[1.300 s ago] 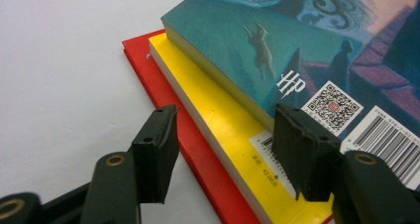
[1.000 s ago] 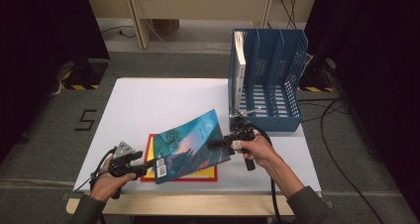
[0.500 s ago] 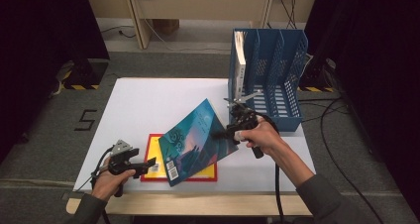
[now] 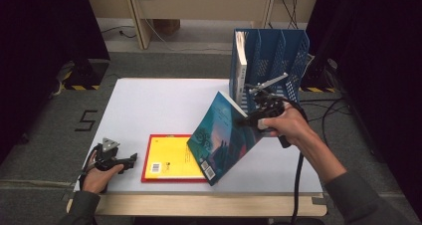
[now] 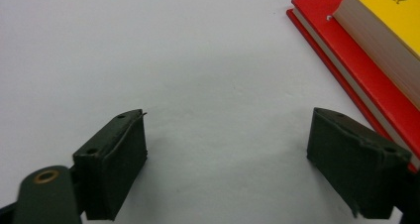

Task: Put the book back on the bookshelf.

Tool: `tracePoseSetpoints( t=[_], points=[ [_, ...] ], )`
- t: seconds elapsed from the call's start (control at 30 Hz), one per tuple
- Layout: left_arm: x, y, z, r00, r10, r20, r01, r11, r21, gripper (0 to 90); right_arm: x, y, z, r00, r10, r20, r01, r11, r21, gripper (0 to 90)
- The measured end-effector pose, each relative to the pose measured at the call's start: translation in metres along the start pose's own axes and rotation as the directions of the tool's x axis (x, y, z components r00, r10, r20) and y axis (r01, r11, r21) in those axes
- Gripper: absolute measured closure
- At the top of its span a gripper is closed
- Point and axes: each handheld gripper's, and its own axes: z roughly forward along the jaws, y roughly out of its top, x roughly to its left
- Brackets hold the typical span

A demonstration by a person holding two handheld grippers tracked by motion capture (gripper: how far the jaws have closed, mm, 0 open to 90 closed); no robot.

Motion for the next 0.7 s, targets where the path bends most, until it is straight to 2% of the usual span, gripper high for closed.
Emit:
tracePoseSetpoints(
  t=[0.03, 0.07, 0.17, 0.2, 0.23, 0.3, 0.33, 0.43, 0.5, 0.6, 0.7],
  points=[
    [0.000, 0.000, 0.000, 1.0000, 0.000, 0.000, 0.000, 1.0000, 0.000, 15.1, 0.000, 0.000, 0.000, 1.0000, 0.000, 0.000, 0.000, 1.000, 0.000, 73.6],
    [-0.001, 0.000, 0.000, 1.0000, 0.006, -0.003, -0.006, 1.0000, -0.001, 15.0, 0.001, -0.001, -0.008, 0.9995, -0.012, 0.028, 0.012, 1.000, 0.009, 73.6],
    [-0.001, 0.000, 0.000, 0.9999, 0.011, -0.010, -0.011, 0.9999, 0.003, 14.4, 0.002, -0.002, -0.016, 0.9985, -0.015, 0.053, 0.014, 1.000, 0.014, 73.8],
    [-0.001, 0.000, 0.000, 1.0000, 0.007, -0.004, -0.007, 1.0000, 0.003, 14.4, 0.002, -0.003, -0.023, 0.9966, -0.030, 0.077, 0.028, 0.999, 0.024, 73.8],
    [-0.001, 0.000, 0.000, 1.0000, 0.007, -0.006, -0.007, 1.0000, 0.001, 14.4, 0.002, -0.002, -0.026, 0.9958, -0.038, 0.083, 0.035, 0.999, 0.031, 73.9],
    [-0.001, 0.000, 0.000, 1.0000, 0.007, -0.004, -0.007, 1.0000, 0.004, 14.4, 0.003, -0.003, -0.029, 0.9945, -0.029, 0.101, 0.025, 0.999, 0.033, 73.8],
    [-0.001, 0.000, 0.000, 1.0000, 0.005, -0.003, -0.005, 1.0000, 0.003, 14.4, 0.003, -0.003, -0.034, 0.9914, -0.048, 0.122, 0.041, 0.998, 0.055, 73.8],
    [-0.001, 0.000, 0.000, 1.0000, 0.007, -0.004, -0.007, 1.0000, 0.004, 14.4, 0.003, -0.003, -0.039, 0.9888, -0.046, 0.142, 0.037, 0.997, 0.063, 73.8],
    [-0.001, 0.000, 0.000, 1.0000, 0.009, -0.005, -0.008, 1.0000, 0.004, 14.4, 0.003, -0.003, -0.041, 0.9831, -0.055, 0.174, 0.042, 0.996, 0.074, 73.7],
    [-0.001, 0.000, 0.000, 0.9999, 0.009, -0.007, -0.009, 1.0000, 0.002, 14.4, 0.000, -0.003, -0.040, 0.9675, -0.097, 0.234, 0.068, 0.989, 0.132, 73.4],
    [-0.001, 0.000, 0.001, 0.9999, 0.009, -0.007, -0.009, 1.0000, 0.002, 14.3, -0.005, -0.005, -0.042, 0.9679, -0.085, 0.237, 0.054, 0.990, 0.132, 73.4]
  ],
)
